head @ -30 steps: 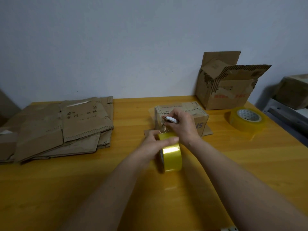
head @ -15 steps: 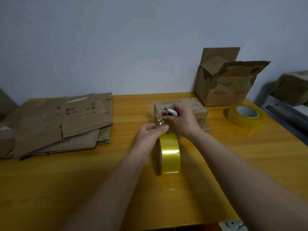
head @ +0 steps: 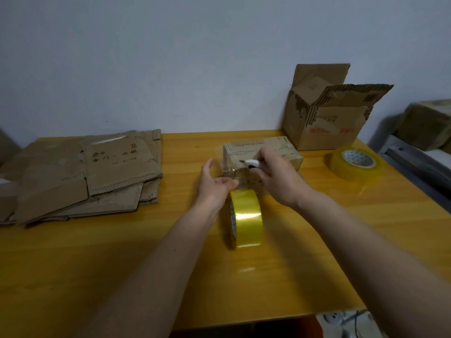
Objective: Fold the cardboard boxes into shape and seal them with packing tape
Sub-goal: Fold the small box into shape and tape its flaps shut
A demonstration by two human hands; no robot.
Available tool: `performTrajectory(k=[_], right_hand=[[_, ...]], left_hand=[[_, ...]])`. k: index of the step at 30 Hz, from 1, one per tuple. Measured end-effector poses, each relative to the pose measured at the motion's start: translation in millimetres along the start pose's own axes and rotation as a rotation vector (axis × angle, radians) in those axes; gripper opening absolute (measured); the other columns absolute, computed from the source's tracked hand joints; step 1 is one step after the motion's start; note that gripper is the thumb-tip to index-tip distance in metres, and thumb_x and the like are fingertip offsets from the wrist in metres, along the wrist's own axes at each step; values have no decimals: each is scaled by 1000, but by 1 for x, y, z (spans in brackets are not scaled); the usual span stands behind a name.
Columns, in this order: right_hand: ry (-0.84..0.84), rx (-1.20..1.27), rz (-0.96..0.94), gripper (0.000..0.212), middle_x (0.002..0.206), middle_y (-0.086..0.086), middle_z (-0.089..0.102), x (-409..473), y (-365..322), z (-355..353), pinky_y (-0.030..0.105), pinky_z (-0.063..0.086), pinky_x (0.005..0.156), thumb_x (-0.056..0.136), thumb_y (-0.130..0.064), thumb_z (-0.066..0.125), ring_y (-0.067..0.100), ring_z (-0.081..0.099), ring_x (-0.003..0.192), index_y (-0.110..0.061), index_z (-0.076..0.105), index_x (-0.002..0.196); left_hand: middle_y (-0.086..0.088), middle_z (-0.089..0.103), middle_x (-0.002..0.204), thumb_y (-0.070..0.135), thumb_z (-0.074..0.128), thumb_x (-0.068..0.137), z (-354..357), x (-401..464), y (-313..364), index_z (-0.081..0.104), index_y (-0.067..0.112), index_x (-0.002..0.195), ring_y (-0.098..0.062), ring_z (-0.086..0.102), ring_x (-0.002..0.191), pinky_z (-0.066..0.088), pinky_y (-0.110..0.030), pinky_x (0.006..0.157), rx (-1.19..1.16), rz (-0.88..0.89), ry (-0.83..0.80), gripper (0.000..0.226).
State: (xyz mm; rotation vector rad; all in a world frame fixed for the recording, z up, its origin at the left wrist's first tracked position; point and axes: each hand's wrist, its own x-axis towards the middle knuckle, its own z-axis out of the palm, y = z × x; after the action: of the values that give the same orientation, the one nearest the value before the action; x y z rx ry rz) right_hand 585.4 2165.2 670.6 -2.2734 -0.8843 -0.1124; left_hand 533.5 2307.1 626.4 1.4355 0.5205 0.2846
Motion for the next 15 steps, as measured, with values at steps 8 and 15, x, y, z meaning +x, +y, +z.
performTrajectory(k=[8, 15], right_hand=[[-1, -164, -100, 25, 116, 1, 64, 1, 5, 3, 36, 42, 88, 89, -12, 61, 22, 52, 109, -15, 66, 114], [-29, -200, -97, 28, 127, -4, 61, 3, 5, 4, 26, 33, 81, 88, -14, 64, 18, 50, 110, -20, 68, 115]], left_hand=[[-9, 66, 91, 1, 75, 77, -10, -1, 9, 19, 39, 149, -13, 64, 86, 50, -22, 74, 173, 137, -146, 99], [0, 59, 79, -7, 73, 76, -13, 10, 9, 39, 29, 144, -13, 56, 80, 45, -17, 66, 187, 128, -228, 84]])
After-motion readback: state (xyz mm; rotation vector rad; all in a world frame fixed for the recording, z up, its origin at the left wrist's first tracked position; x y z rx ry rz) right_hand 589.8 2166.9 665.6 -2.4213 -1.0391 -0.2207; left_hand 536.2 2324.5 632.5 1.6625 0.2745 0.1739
